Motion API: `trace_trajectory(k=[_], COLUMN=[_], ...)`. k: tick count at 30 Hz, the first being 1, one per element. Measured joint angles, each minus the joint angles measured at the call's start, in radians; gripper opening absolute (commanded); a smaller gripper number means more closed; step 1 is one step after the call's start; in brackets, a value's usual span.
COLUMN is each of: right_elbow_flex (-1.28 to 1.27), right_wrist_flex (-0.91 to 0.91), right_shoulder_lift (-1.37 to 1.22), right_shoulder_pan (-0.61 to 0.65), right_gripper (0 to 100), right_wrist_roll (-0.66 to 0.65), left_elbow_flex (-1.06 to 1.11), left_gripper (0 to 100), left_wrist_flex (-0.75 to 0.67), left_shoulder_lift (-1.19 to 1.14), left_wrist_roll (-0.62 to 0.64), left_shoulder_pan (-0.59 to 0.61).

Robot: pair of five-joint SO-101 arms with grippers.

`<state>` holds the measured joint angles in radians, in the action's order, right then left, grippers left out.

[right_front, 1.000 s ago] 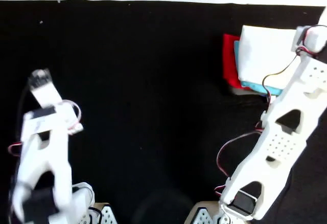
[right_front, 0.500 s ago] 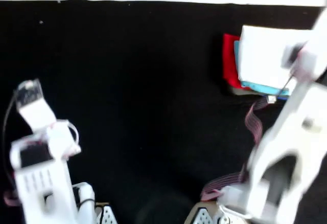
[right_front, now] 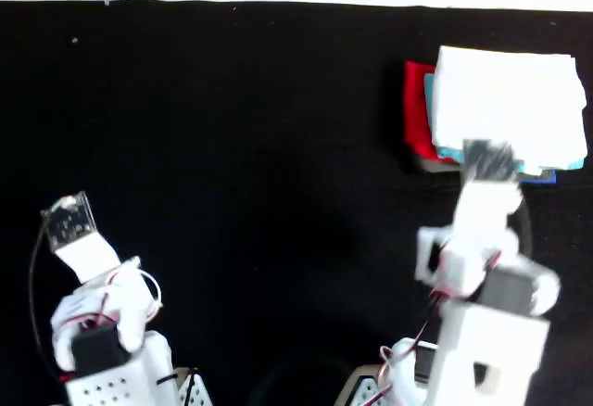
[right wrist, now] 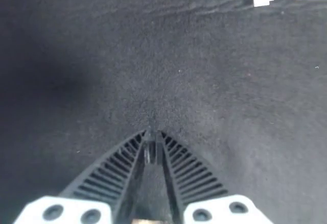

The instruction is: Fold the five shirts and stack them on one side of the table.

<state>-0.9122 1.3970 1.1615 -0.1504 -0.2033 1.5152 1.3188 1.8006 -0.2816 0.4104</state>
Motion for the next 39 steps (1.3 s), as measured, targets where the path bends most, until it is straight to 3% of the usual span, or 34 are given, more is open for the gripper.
trace_trajectory(k=[6, 12, 17, 19, 24, 35, 39], right_elbow_flex=[-0.331, -0.597, -0.75, -0.76, -0.76, -0.76, -0.76], right_wrist_flex=[-0.169, -0.207, -0.207, -0.199, -0.169, -0.158, -0.158], right_shoulder_lift=[0.213, 0.39, 0.525, 0.582, 0.655, 0.658, 0.658], right_shoulder_pan=[0.002, 0.006, 0.008, 0.008, 0.041, 0.068, 0.109], right_gripper=[1.9, 1.9, 2.2, 2.2, 1.9, 1.9, 1.9], right_wrist_roll=[0.0, 0.0, 0.103, 0.15, 0.13, 0.138, 0.183], left_elbow_flex=[0.147, 0.164, 0.164, 0.164, 0.164, 0.164, 0.164], left_gripper=[3, 3, 3, 3, 3, 3, 3], left_wrist_flex=[-0.083, -0.129, -0.097, -0.055, -0.009, -0.008, -0.006], left_shoulder_lift=[0.0, 0.0, 0.0, 0.002, 0.002, 0.002, 0.003], left_wrist_roll=[0.009, 0.166, 0.175, 0.117, -0.017, -0.029, -0.008], left_shoulder_pan=[-0.224, -0.371, -0.382, -0.382, -0.382, -0.382, -0.308])
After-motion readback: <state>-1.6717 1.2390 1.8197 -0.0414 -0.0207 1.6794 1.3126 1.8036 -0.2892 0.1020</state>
